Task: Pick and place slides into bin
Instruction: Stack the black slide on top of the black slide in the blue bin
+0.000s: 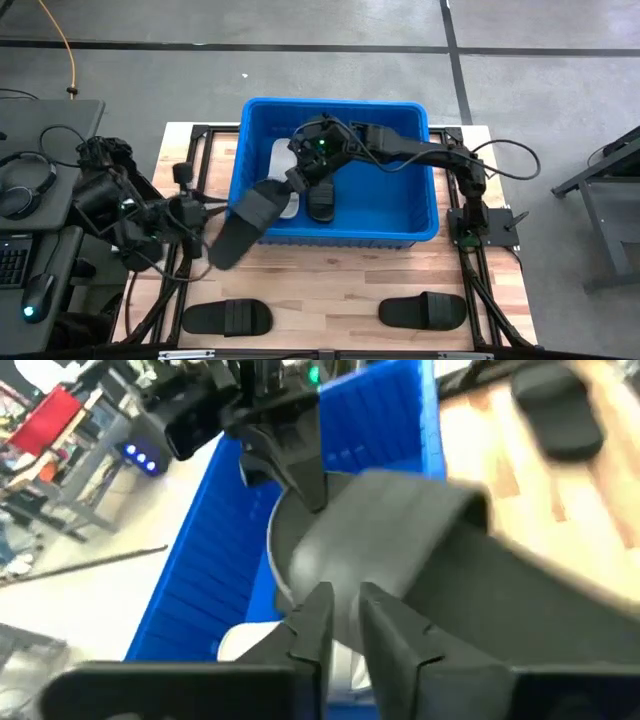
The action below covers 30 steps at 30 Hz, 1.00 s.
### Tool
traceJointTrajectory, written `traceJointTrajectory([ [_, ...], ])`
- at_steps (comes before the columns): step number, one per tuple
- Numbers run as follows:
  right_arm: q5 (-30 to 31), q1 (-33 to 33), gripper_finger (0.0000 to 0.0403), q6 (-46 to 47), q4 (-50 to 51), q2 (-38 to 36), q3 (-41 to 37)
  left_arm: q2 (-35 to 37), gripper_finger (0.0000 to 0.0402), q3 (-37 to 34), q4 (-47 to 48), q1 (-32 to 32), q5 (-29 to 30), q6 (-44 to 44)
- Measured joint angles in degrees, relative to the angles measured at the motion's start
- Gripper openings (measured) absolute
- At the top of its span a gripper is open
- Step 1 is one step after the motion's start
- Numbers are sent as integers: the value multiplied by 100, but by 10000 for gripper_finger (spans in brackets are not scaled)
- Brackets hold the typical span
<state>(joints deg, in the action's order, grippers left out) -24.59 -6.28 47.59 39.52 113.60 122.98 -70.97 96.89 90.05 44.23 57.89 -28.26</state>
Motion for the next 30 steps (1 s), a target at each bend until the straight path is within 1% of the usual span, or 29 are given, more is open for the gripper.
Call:
traceJointTrajectory([
  [4,523,-47,3,-123,474,-198,-15,202,85,3,1,0,69,-54],
  [9,1146,-52,3,-264,691,-482,-9,563,130,3,0,2,498,-291],
  [12,1605,-48,3,-270,730,-628,-9,805,155,0,0,-2,735,-961],
  [14,2123,-25,3,-293,717,-766,-9,982,169,1,-1,-6,983,-1676],
  [16,2701,41,3,-351,583,-889,-9,1141,179,1,-2,-2,1070,-2171],
  [20,3980,246,3,-501,459,-1027,-7,1377,185,3,1,-2,1091,-2540],
  [22,4512,371,2,-568,391,-1083,-7,1423,183,1,-1,-2,1099,-2631],
  [25,5201,560,2,-724,-2,-1099,-7,1486,173,-8,-3,-2,1093,-2866],
  [27,5484,670,2,-806,-205,-1099,-7,1544,165,-74,-8,-2,1108,-3213],
  [30,5571,783,2,-867,-244,-1101,-7,1681,156,-389,-7,2,1234,-3846],
])
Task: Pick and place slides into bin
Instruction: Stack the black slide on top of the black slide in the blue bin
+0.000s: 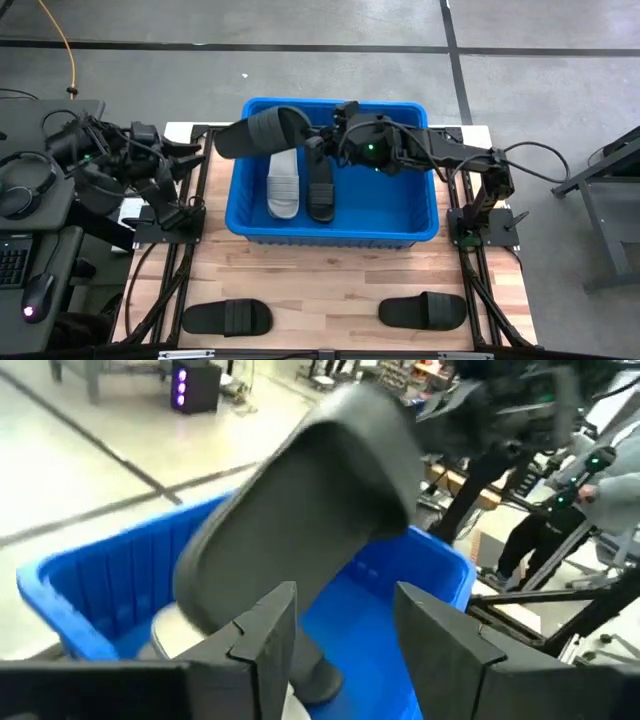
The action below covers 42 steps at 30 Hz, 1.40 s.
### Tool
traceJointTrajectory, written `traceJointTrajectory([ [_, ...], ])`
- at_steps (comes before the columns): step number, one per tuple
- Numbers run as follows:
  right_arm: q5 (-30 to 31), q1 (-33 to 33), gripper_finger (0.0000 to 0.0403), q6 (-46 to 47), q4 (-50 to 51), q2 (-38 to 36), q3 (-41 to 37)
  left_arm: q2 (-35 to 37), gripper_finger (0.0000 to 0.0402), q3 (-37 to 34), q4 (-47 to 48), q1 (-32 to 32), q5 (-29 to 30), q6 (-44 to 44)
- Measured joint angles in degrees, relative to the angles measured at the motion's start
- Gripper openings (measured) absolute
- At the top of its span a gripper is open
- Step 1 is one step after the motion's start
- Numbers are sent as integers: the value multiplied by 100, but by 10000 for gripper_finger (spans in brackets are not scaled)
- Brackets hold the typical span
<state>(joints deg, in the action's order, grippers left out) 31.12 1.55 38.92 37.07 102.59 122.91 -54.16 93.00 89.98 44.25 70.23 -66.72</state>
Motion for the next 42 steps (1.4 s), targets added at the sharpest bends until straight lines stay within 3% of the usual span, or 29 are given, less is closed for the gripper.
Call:
traceJointTrajectory([
  [8,612,269,2,-212,-322,4,0,1258,152,-1912,-413,-3,183,-1890],
  [13,1313,364,2,-758,-1045,4,0,1899,152,-2659,-1386,1,407,-1797],
  [16,1427,375,2,-938,-1492,4,0,1997,152,-2923,-1961,-1,1039,-1459],
  [18,1394,373,2,-920,-1606,37,2,1968,152,-3021,-2297,2,1326,-1229],
  [25,1278,376,1,-601,-1645,406,0,1912,152,-3042,-2643,2,1447,-1128],
  [37,1009,473,1,-287,-2042,828,0,2070,155,-3038,-2755,7,1064,-1131],
  [42,1034,528,1,-519,-2333,835,0,2163,177,-3037,-3622,159,950,-573],
])
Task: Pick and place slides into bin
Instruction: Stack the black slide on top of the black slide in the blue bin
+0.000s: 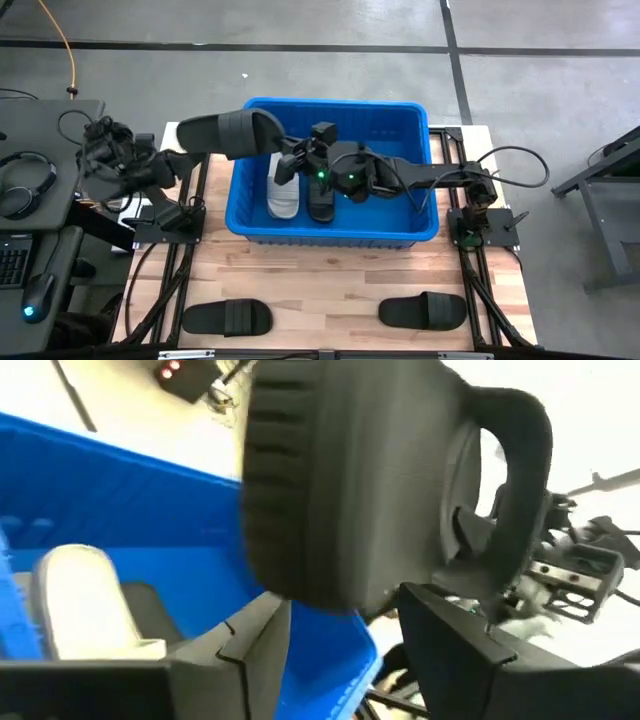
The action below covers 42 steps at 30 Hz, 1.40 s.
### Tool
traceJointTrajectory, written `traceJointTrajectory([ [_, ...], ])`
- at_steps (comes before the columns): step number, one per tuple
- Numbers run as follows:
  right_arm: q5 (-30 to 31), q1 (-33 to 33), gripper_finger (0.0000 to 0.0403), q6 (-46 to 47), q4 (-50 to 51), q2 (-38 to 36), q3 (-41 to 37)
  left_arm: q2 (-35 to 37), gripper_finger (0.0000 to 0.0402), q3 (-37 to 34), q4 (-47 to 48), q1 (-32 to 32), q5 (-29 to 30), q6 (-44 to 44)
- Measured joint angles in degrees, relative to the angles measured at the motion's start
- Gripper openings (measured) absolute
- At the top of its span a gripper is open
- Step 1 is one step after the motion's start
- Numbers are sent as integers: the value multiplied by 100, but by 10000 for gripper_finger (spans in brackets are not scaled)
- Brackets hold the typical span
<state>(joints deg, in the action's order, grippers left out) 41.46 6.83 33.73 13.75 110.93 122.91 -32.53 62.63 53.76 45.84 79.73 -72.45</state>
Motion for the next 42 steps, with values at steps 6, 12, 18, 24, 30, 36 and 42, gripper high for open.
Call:
traceJointTrajectory([
  [6,-314,20,1,-13,-351,0,0,76,181,7,-671,109,189,676],
  [12,-472,96,1,553,-98,-9,0,98,182,145,-789,109,341,1235],
  [18,-866,165,1,1313,373,-15,2,48,166,184,-1123,107,575,1655],
  [24,-1385,335,1,1526,282,-13,2,56,109,191,-1720,106,520,2380],
  [30,-1677,460,1,1494,232,-7,2,66,47,223,-2116,109,437,2975],
  [36,-2171,533,55,1452,757,3,0,62,40,412,-2019,111,-11,3630],
  [42,-2615,667,133,1582,1257,-2,0,109,38,717,-1556,94,74,3658],
])
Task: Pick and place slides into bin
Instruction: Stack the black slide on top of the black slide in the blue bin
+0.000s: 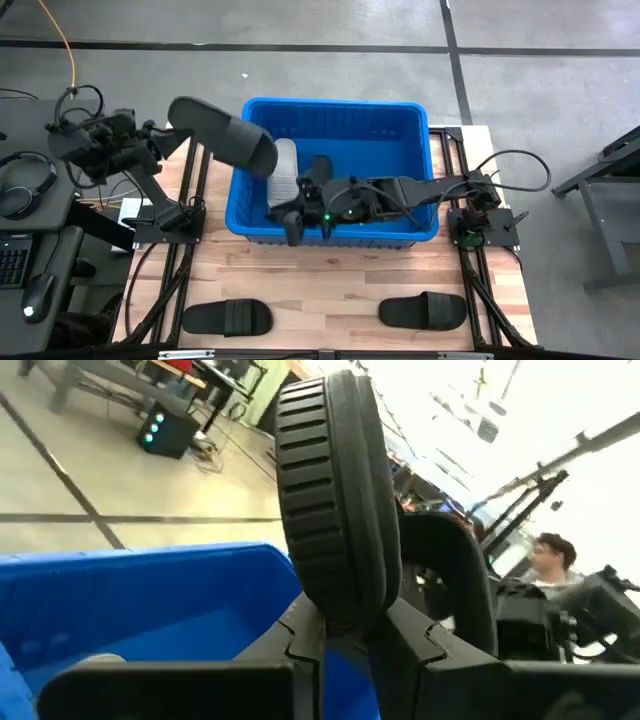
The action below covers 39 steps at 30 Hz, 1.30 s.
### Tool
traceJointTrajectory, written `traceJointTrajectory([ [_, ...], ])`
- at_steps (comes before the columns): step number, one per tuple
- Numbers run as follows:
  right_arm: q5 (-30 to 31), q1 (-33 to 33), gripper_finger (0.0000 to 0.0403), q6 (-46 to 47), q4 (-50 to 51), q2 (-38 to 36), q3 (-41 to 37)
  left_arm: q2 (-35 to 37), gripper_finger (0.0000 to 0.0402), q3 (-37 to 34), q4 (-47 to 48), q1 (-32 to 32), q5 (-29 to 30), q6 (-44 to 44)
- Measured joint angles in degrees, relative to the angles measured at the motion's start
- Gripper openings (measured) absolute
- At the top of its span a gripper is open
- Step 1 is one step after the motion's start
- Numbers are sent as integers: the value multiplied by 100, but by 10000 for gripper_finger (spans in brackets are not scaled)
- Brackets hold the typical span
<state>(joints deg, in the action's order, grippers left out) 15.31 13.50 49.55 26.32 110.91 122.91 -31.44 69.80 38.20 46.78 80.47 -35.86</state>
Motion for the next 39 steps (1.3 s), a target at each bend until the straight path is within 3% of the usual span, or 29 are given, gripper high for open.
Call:
traceJointTrajectory([
  [3,-29,76,158,123,339,0,0,14,38,268,666,7,-349,-23],
  [7,132,138,175,271,1011,-84,-2,70,38,748,1803,5,-885,-775],
  [11,670,202,177,294,1703,-374,-4,55,36,1200,3411,9,-1854,-2170],
  [14,961,171,178,296,1932,-617,-4,35,36,1268,4231,5,-2200,-3128],
  [23,-104,-600,179,167,1316,-697,0,-331,35,1143,4087,11,-2760,-3098],
  [28,-1104,-1154,188,109,1176,-696,-2,-471,35,1143,4093,11,-3164,-3187],
  [39,-1902,-1545,232,85,316,-247,-2,-794,35,1141,3807,14,-3340,-2985],
])
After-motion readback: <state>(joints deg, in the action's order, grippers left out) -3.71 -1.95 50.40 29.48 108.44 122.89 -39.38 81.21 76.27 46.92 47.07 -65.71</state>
